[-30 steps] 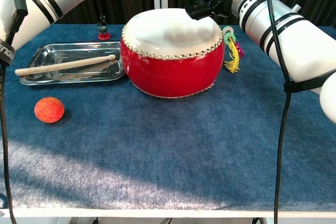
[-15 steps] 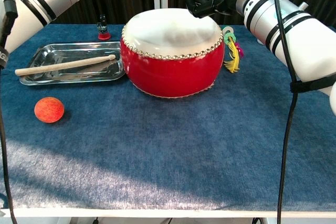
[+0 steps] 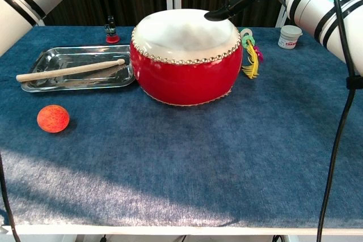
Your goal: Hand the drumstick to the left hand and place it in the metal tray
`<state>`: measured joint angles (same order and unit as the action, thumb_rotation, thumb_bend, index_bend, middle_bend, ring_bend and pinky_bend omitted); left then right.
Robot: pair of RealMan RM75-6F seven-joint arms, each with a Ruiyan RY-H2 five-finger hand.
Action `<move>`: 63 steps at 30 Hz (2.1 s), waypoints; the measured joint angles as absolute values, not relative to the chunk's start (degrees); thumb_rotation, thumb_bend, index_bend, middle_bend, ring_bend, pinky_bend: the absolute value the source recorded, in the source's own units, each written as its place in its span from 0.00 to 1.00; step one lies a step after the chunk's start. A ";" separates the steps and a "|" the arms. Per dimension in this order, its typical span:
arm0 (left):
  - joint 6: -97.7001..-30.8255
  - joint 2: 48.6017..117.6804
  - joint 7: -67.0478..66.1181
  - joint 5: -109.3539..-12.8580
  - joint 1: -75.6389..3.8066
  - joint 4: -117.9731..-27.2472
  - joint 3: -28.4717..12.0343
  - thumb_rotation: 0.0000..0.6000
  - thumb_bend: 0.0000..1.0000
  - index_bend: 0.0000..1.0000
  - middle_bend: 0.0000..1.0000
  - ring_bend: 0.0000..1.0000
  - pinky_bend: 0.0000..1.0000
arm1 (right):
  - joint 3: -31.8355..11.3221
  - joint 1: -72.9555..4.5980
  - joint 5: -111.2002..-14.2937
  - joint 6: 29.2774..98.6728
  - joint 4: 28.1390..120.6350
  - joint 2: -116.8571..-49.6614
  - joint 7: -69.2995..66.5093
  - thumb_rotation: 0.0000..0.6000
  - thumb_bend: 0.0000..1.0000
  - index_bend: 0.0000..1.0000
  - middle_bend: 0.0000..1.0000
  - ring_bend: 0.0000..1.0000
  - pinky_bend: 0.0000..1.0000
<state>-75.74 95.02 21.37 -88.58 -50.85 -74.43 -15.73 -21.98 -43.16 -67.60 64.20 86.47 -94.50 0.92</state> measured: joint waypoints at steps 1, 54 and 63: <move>-76.10 94.71 21.67 -88.74 -50.57 -74.80 -15.65 1.00 0.48 0.72 0.76 0.70 0.68 | -21.99 -42.83 -68.02 64.50 87.08 -93.68 0.63 1.00 0.05 0.00 0.14 0.13 0.21; -68.49 102.46 53.84 -83.41 -33.88 -30.24 -5.47 1.00 0.49 0.73 0.75 0.68 0.66 | -15.96 -20.28 -76.71 81.03 103.59 -64.43 -10.01 1.00 0.05 0.00 0.01 0.00 0.09; -67.84 105.38 55.08 -85.64 -35.69 -27.30 -4.17 1.00 0.48 0.73 0.74 0.67 0.65 | -15.51 -18.84 -77.22 82.08 104.73 -64.10 -9.94 1.00 0.05 0.00 0.01 0.00 0.09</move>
<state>-67.84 105.38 55.08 -85.64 -35.69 -27.30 -4.17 -15.51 -18.84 -77.22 82.08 104.73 -64.10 -9.94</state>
